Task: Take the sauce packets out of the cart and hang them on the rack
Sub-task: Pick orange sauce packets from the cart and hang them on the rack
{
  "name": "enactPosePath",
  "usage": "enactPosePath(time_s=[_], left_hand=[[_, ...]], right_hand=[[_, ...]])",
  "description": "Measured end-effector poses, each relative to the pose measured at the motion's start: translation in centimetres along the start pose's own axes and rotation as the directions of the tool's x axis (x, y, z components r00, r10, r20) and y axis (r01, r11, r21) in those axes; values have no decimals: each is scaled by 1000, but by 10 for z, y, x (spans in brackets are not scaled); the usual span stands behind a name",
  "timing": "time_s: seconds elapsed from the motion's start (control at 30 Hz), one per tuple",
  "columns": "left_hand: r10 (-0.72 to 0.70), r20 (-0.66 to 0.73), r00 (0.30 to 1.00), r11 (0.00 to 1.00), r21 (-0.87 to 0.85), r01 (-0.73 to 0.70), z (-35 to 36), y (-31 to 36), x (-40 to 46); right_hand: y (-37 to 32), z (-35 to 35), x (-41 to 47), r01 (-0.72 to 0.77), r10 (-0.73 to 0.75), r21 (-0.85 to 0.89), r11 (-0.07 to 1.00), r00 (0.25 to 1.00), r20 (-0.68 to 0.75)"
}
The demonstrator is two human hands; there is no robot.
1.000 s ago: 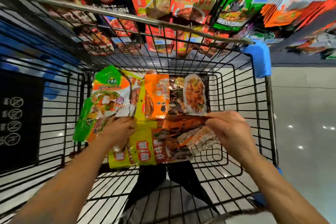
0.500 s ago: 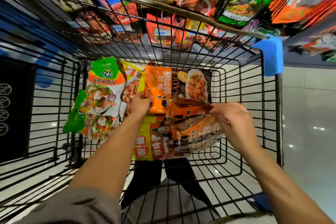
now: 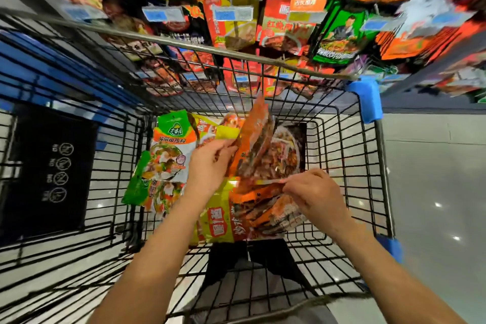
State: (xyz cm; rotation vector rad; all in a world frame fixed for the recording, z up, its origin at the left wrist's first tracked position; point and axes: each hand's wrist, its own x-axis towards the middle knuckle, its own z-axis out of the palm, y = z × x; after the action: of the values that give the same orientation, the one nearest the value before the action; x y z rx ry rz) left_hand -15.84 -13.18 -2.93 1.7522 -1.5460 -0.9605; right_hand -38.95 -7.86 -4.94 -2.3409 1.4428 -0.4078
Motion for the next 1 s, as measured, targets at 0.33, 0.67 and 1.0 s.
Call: enactPosePath(time_s=[0.33,0.67,1.0], left_hand=[[147,392,908,956,177,-232,5,-8,-55],[170,406,898,920,260,-292,7,-19,-78],[317,352,881,713,524,-466,0,-25,-68]], right_hand=[[-33,22,-10,32,-43,-128,991,996,-80],[-37,30,-23,36,-61,-171,985,988,-140],[-43,21,-43,-6,-14,-176,984,994,-112]])
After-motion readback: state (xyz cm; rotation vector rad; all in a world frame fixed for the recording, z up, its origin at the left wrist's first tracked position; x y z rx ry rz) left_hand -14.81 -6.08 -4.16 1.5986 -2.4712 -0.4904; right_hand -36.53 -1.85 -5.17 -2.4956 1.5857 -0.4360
